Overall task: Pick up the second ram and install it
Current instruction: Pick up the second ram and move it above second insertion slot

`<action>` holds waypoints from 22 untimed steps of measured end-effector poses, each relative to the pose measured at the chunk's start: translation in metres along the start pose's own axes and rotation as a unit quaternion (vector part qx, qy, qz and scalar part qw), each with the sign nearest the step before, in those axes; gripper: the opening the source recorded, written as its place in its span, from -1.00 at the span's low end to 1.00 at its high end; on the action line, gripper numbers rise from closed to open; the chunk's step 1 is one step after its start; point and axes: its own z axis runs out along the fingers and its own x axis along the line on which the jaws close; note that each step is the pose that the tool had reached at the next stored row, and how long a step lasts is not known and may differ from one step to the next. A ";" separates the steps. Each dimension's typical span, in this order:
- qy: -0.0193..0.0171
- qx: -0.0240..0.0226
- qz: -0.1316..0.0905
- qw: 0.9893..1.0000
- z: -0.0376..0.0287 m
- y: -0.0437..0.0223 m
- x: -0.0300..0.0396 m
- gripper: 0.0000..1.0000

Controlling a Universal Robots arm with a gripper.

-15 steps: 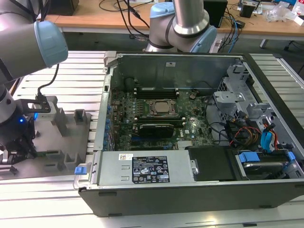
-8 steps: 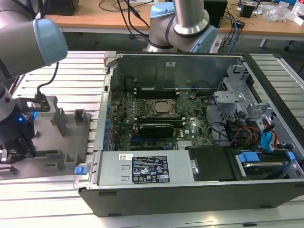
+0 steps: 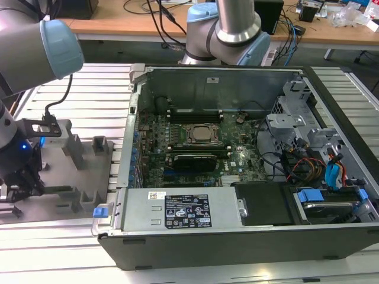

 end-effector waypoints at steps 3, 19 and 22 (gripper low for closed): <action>0.000 0.000 0.000 1.000 -0.0028 0.0002 -0.0001 -0.73; 0.000 0.000 0.000 1.000 -0.0234 0.0010 -0.0006 -0.73; 0.000 0.000 0.000 1.000 -0.0287 0.0013 -0.0008 -0.73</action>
